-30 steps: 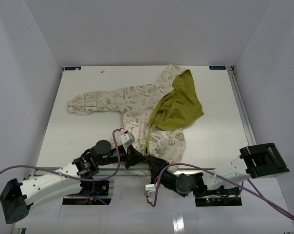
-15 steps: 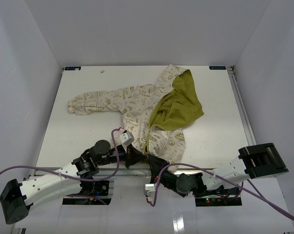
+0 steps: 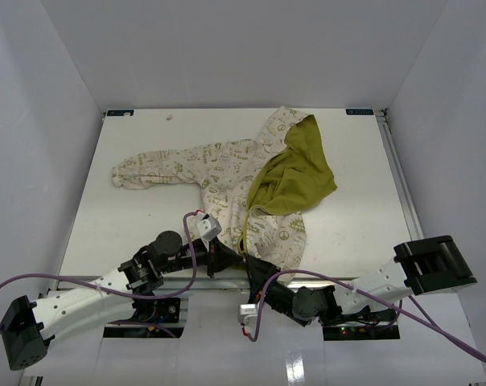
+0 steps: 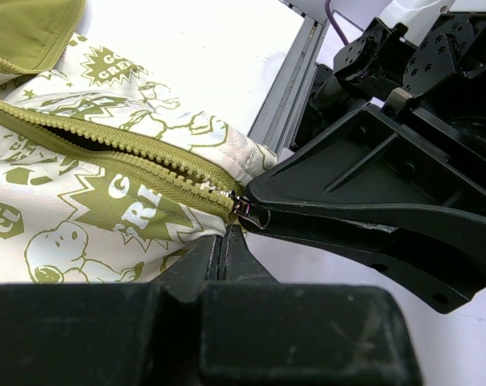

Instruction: Zip up the jacket

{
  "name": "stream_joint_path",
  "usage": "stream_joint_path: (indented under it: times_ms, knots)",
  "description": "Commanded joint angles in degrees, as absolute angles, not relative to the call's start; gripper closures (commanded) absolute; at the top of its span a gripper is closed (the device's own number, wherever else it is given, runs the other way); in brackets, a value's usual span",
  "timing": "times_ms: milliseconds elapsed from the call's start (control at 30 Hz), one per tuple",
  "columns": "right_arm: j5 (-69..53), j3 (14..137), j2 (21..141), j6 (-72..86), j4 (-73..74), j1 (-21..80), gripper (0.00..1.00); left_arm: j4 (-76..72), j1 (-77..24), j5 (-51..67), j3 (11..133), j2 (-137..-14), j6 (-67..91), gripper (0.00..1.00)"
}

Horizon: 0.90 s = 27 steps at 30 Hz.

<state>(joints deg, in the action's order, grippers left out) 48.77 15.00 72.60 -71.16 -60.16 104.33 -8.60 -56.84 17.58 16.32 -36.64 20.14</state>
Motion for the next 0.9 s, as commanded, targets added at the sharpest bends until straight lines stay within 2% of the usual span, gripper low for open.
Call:
stream_joint_path:
  times_ms: [0,233,600,867]
  knots:
    - [48.6,16.26,71.5,-71.1,-66.89,104.85,0.74,-7.34,-56.95,18.63,16.22,-36.7,19.56,1.0]
    - [48.39,16.08,71.04,-71.45,-67.95,104.85,0.77,-7.26,-56.95,18.63,16.35,-36.83,19.46,1.0]
    - [47.98,16.52,70.76,-70.75,-66.68,105.12,0.74,-7.37,-56.95,18.71,16.26,-36.74,19.5,1.0]
    - [47.67,16.21,70.26,-70.61,-67.55,105.21,0.77,-7.24,-56.95,18.58,16.26,-36.74,19.48,1.0]
